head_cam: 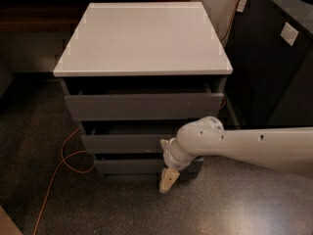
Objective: Pick coke can from bottom drawer and place on counter
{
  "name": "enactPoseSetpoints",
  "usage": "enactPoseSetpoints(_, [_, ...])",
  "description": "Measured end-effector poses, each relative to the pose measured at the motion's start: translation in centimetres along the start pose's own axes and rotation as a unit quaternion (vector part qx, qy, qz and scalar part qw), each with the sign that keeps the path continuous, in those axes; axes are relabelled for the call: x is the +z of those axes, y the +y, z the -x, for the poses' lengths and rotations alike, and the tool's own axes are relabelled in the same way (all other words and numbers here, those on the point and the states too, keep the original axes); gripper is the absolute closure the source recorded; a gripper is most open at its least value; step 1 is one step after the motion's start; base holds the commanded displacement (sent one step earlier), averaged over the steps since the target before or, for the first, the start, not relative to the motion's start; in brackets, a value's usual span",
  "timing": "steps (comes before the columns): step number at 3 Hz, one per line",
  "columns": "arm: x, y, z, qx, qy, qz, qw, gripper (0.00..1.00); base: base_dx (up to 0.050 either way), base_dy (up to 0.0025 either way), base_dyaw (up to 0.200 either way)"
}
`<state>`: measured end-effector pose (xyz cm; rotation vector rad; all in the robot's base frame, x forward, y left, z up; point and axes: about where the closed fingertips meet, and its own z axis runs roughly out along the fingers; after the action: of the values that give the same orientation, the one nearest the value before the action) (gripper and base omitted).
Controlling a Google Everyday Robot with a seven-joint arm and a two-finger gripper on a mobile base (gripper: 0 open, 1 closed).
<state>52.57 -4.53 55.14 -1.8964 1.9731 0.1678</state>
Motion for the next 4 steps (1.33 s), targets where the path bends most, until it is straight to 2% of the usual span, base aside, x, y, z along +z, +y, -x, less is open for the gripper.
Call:
enactPoseSetpoints(1, [4.2, -0.7, -0.8, 0.026, -0.05, -0.023, 0.9982, 0.0, 0.0, 0.0, 0.0])
enactPoseSetpoints(2, [11.0, -1.7, -2.6, 0.055, -0.09, -0.027, 0.9941, 0.0, 0.0, 0.0, 0.0])
enactPoseSetpoints(4, [12.1, -1.6, -2.7, 0.059, -0.087, -0.018, 0.9943, 0.0, 0.0, 0.0, 0.0])
